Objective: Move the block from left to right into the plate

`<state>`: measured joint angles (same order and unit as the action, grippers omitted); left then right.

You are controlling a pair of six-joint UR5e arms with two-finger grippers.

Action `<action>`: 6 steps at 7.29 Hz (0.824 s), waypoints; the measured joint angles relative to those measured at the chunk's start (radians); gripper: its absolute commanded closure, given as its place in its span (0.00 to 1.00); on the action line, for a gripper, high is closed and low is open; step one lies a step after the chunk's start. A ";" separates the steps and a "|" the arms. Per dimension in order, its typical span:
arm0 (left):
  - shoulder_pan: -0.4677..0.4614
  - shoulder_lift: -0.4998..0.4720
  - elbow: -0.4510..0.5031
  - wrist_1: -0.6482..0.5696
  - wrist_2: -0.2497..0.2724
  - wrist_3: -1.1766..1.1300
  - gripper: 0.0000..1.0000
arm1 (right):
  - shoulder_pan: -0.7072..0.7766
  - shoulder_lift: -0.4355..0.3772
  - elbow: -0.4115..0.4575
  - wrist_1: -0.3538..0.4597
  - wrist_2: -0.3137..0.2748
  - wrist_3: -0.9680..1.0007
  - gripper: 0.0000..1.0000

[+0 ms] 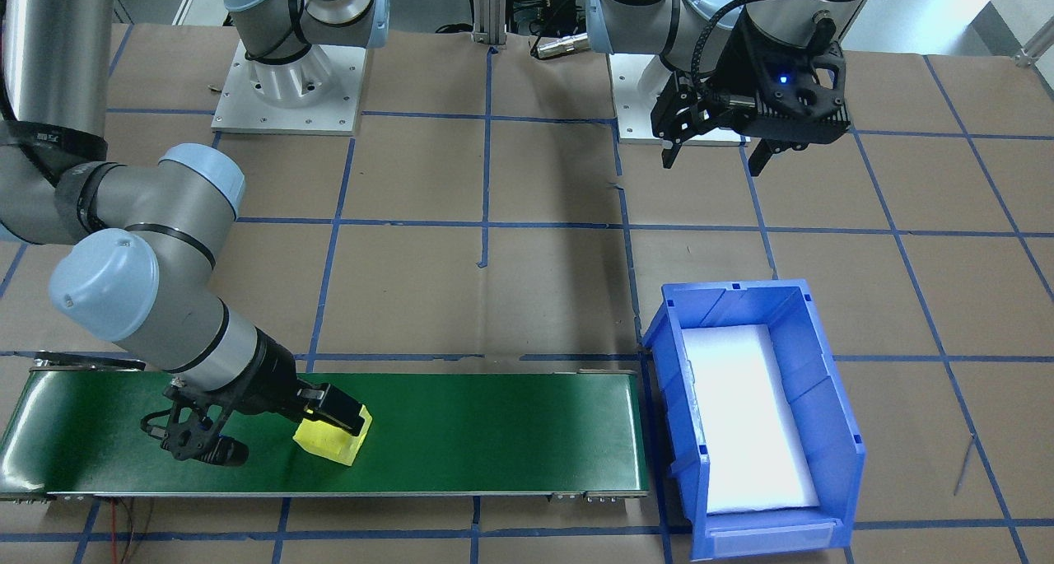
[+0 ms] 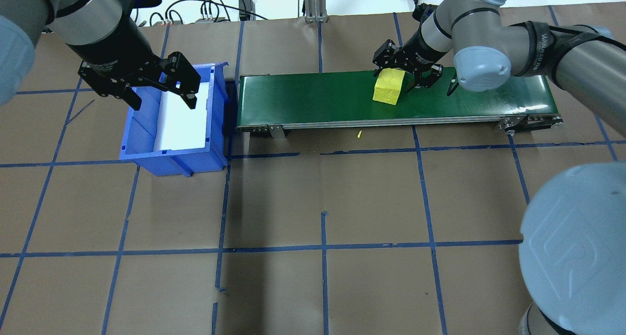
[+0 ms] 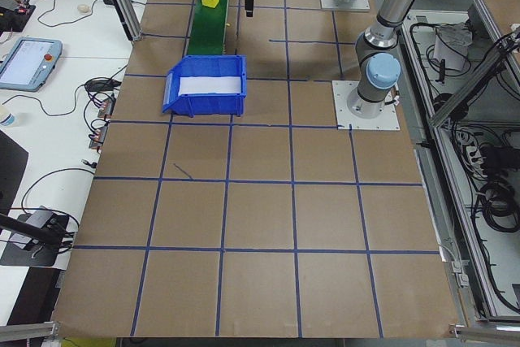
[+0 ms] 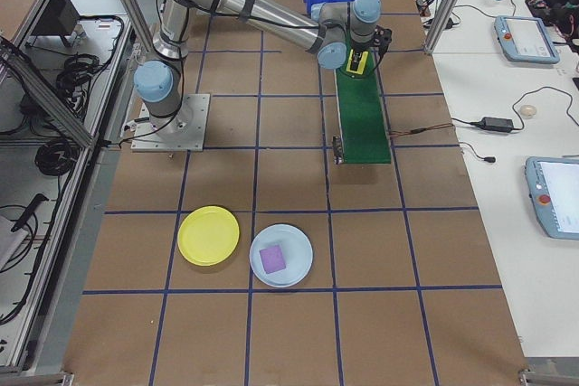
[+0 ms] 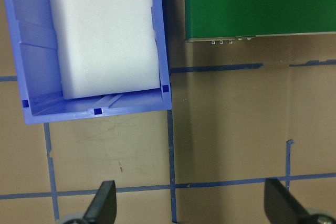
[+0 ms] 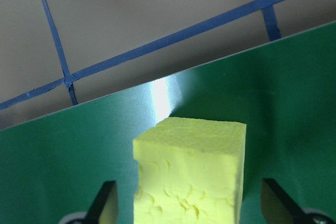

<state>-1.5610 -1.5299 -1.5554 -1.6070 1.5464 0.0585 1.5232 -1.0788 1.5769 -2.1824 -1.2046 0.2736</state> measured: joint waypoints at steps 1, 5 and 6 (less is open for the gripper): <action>0.004 0.002 0.000 0.001 0.026 0.001 0.00 | 0.000 0.011 0.000 -0.014 -0.004 -0.001 0.40; -0.001 0.000 -0.011 0.011 0.045 0.003 0.00 | -0.028 -0.025 -0.011 0.002 -0.201 -0.198 0.64; -0.004 0.001 -0.012 0.011 0.045 0.002 0.00 | -0.060 -0.076 -0.007 0.040 -0.303 -0.330 0.64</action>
<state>-1.5655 -1.5289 -1.5673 -1.5958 1.5918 0.0604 1.4637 -1.1551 1.5700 -2.1423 -1.5071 -0.0560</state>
